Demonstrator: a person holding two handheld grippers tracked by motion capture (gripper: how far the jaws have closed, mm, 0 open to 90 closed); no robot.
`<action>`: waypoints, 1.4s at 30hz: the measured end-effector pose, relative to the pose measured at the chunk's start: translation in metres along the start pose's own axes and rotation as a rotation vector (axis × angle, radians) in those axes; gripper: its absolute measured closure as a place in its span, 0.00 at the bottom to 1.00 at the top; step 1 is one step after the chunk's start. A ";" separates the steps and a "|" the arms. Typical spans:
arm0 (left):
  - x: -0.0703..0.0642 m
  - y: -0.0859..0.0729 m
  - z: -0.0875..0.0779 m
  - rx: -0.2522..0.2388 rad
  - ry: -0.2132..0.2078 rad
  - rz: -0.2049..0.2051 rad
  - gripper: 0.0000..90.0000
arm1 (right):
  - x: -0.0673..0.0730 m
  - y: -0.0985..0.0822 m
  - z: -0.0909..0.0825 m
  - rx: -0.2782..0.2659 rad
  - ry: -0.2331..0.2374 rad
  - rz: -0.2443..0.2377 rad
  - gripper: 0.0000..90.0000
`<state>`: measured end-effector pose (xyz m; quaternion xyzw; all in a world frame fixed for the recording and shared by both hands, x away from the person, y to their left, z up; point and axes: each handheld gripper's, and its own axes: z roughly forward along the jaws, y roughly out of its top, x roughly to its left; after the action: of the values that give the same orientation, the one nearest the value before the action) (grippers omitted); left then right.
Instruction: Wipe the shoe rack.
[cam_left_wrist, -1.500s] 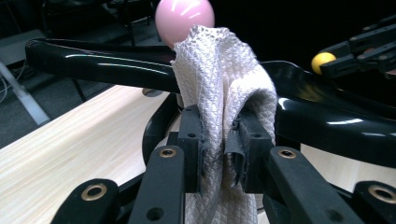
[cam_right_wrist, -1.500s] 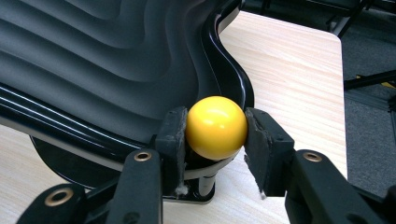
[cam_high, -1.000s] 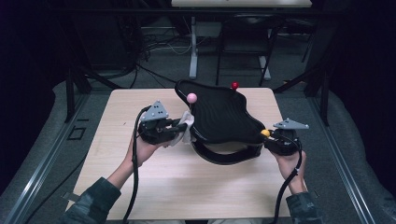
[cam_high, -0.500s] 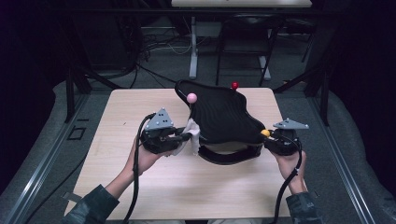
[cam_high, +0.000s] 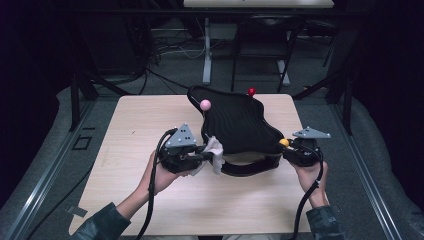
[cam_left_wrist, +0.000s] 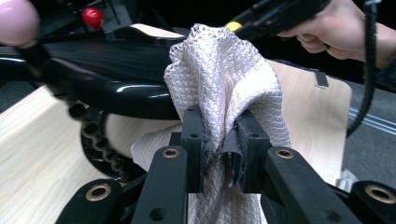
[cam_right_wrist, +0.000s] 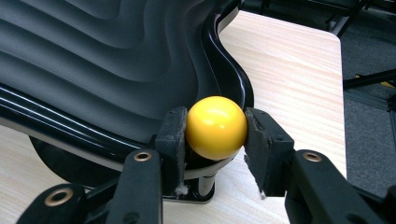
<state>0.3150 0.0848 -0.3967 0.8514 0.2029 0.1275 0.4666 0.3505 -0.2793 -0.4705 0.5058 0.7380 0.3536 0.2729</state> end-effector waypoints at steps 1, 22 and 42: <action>-0.001 0.000 0.001 -0.003 0.000 0.002 0.85 | 0.000 0.000 0.000 -0.001 -0.001 0.002 0.66; 0.040 -0.003 -0.009 -0.019 0.131 -0.061 0.85 | 0.000 0.000 0.000 0.000 0.002 -0.005 0.66; 0.086 0.002 0.023 0.003 0.193 -0.140 0.85 | 0.000 0.000 0.000 -0.004 0.004 -0.003 0.66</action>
<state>0.4008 0.1070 -0.4048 0.8197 0.3060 0.1754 0.4512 0.3508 -0.2789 -0.4708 0.5034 0.7387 0.3554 0.2730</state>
